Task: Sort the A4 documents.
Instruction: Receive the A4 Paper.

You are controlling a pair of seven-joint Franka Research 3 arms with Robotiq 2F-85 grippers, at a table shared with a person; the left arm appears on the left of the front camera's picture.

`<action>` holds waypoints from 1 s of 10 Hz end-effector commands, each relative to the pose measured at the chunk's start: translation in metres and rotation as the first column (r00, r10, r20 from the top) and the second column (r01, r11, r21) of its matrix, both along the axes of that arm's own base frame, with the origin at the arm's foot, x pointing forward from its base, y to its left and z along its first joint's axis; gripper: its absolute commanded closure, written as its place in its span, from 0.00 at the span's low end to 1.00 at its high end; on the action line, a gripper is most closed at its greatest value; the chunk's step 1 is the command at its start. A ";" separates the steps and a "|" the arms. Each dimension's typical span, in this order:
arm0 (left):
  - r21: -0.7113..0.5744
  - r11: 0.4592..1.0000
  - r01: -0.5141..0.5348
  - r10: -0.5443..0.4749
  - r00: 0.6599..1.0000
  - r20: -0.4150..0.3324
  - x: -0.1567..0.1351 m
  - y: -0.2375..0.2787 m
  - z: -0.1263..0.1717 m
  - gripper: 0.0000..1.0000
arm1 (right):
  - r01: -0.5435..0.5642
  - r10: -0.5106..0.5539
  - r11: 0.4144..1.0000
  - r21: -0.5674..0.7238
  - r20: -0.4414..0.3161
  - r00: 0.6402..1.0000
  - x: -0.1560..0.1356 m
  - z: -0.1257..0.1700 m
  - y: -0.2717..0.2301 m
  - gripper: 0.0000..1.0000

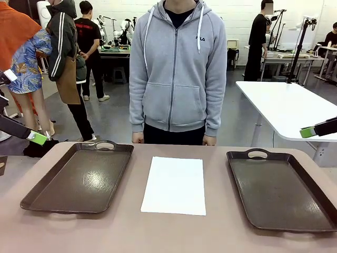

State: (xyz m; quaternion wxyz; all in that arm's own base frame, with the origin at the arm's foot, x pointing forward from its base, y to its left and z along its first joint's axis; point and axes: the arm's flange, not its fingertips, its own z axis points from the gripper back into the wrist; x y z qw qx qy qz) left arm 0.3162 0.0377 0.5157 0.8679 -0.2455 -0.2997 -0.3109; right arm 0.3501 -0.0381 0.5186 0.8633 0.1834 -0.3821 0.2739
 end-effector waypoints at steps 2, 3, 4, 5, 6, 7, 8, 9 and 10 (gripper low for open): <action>-0.001 0.999 0.032 -0.032 0.999 0.009 -0.022 -0.013 -0.032 0.00 | -0.012 0.012 1.000 0.011 0.008 1.000 -0.027 -0.032 0.011 0.00; 0.007 1.000 0.023 -0.023 1.000 -0.004 -0.019 -0.012 -0.033 0.00 | 0.003 -0.003 1.000 0.010 0.008 1.000 -0.026 -0.033 0.011 0.00; 0.000 1.000 0.019 -0.019 1.000 -0.012 -0.017 -0.012 -0.033 0.00 | 0.010 -0.010 1.000 0.009 0.001 1.000 -0.026 -0.036 0.010 0.00; 0.002 1.000 0.012 -0.012 0.999 -0.032 -0.015 -0.013 -0.034 0.00 | 0.022 -0.022 1.000 0.004 -0.001 1.000 -0.026 -0.037 0.010 0.00; -0.020 1.000 -0.001 0.000 0.998 -0.065 -0.014 -0.011 -0.032 0.00 | 0.098 -0.098 0.995 0.021 -0.014 0.995 -0.023 -0.037 0.012 0.00; 0.013 1.000 0.008 -0.008 1.000 -0.028 0.004 -0.004 -0.008 0.00 | 0.005 -0.005 1.000 -0.005 -0.008 1.000 0.002 -0.003 0.000 0.00; 0.013 1.000 0.008 -0.008 1.000 -0.028 0.004 -0.004 -0.008 0.00 | 0.005 -0.005 1.000 -0.005 -0.008 1.000 0.002 -0.003 0.000 0.00; 0.013 1.000 0.008 -0.008 1.000 -0.028 0.004 -0.004 -0.008 0.00 | 0.005 -0.005 1.000 -0.005 -0.008 1.000 0.002 -0.003 0.000 0.00; 0.013 1.000 0.008 -0.008 1.000 -0.028 0.004 -0.004 -0.008 0.00 | 0.005 -0.005 1.000 -0.005 -0.008 1.000 0.002 -0.003 0.000 0.00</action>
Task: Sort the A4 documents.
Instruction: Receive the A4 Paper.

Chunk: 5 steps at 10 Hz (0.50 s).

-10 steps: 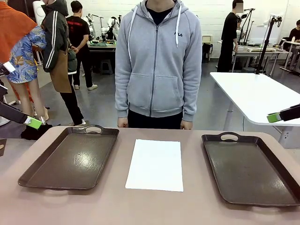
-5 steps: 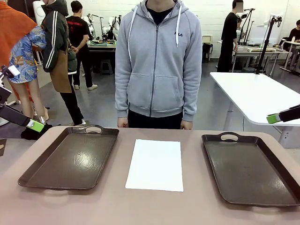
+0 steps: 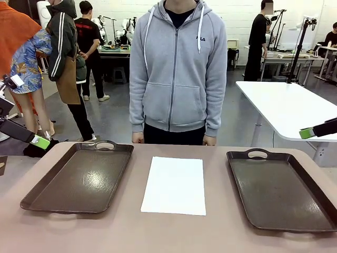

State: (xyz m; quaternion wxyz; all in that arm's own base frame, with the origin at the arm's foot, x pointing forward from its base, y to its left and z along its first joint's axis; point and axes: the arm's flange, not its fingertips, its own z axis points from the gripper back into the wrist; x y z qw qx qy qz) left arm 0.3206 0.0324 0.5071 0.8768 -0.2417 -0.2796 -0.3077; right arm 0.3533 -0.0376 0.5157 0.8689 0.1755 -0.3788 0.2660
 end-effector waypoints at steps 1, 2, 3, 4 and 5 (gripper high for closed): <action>-0.008 1.000 0.011 -0.011 1.000 0.011 0.000 0.001 0.000 0.00 | -0.017 0.017 1.000 0.006 0.000 1.000 -0.001 0.000 -0.001 0.00; -0.008 1.000 0.011 -0.011 1.000 0.011 0.000 0.001 0.000 0.00 | -0.017 0.017 1.000 0.006 0.000 1.000 -0.001 0.000 -0.001 0.00; -0.008 1.000 0.011 -0.011 1.000 0.011 0.000 0.001 0.000 0.00 | -0.017 0.017 1.000 0.006 0.000 1.000 -0.001 0.000 -0.001 0.00; -0.008 1.000 0.011 -0.011 1.000 0.011 0.000 0.001 0.000 0.00 | -0.017 0.017 1.000 0.006 0.000 1.000 -0.001 0.000 -0.001 0.00; -0.008 1.000 0.011 -0.011 1.000 0.011 0.000 0.001 0.000 0.00 | -0.017 0.017 1.000 0.006 0.000 1.000 -0.001 0.000 -0.001 0.00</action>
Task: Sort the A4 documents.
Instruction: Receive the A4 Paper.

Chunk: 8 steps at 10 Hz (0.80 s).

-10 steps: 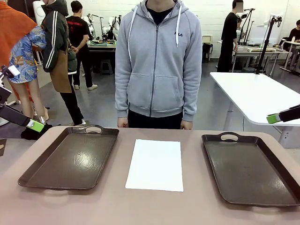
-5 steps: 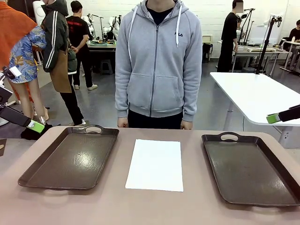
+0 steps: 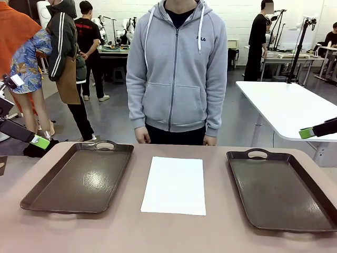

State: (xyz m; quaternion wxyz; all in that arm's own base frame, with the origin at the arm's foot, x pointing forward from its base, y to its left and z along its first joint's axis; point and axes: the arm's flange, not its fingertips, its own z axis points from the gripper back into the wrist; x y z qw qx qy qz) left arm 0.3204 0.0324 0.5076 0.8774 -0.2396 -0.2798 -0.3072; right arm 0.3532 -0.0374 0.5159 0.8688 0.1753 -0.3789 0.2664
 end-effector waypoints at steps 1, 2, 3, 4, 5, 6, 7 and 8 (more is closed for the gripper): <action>-0.012 1.000 0.014 -0.014 1.000 0.010 0.000 0.001 0.000 0.00 | -0.016 0.016 1.000 0.007 0.000 1.000 -0.001 0.000 -0.001 0.00; -0.012 1.000 0.014 -0.014 1.000 0.010 0.000 0.001 0.000 0.00 | -0.016 0.016 1.000 0.007 0.000 1.000 -0.001 0.000 -0.001 0.00; -0.012 1.000 0.014 -0.014 1.000 0.010 0.000 0.001 0.000 0.00 | -0.016 0.016 1.000 0.007 0.000 1.000 -0.001 0.000 -0.001 0.00; -0.012 1.000 0.014 -0.014 1.000 0.010 0.000 0.001 0.000 0.00 | -0.016 0.016 1.000 0.007 0.000 1.000 -0.001 0.000 -0.001 0.00; -0.012 1.000 0.014 -0.014 1.000 0.010 0.000 0.001 0.000 0.00 | -0.016 0.016 1.000 0.007 0.000 1.000 -0.001 0.000 -0.001 0.00; -0.012 1.000 0.014 -0.014 1.000 0.010 0.000 0.001 0.000 0.00 | -0.016 0.016 1.000 0.007 0.000 1.000 -0.001 0.000 -0.001 0.00; -0.012 1.000 0.014 -0.014 1.000 0.010 0.000 0.001 0.000 0.00 | -0.016 0.016 1.000 0.007 0.000 1.000 -0.001 0.000 -0.001 0.00; -0.012 1.000 0.014 -0.014 1.000 0.010 0.000 0.001 0.000 0.00 | -0.016 0.016 1.000 0.007 0.000 1.000 -0.001 0.000 -0.001 0.00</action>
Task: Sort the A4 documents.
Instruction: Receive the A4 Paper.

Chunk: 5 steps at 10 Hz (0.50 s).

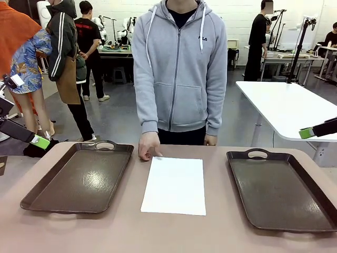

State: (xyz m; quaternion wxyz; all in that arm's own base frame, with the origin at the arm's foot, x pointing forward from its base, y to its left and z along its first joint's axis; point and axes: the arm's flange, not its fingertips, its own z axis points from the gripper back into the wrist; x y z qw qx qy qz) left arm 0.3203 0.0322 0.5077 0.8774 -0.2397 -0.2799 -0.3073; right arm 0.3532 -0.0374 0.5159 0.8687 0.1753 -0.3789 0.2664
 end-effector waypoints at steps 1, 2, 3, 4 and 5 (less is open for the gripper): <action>-0.012 1.000 0.014 -0.014 1.000 0.010 0.000 0.002 0.000 0.00 | -0.016 0.016 1.000 0.007 0.000 1.000 -0.001 0.000 -0.001 0.00; -0.012 1.000 0.014 -0.014 1.000 0.010 0.000 0.002 0.000 0.00 | -0.016 0.016 1.000 0.007 0.000 1.000 -0.001 0.000 -0.001 0.00; -0.012 1.000 0.014 -0.014 1.000 0.010 0.000 0.002 0.000 0.00 | -0.016 0.016 1.000 0.007 0.000 1.000 -0.001 0.000 -0.001 0.00; -0.012 1.000 0.014 -0.014 1.000 0.010 0.000 0.002 0.000 0.00 | -0.016 0.016 1.000 0.007 0.000 1.000 -0.001 0.000 -0.001 0.00; -0.012 1.000 0.014 -0.014 1.000 0.010 0.000 0.002 0.000 0.00 | -0.016 0.016 1.000 0.007 0.000 1.000 -0.001 0.000 -0.001 0.00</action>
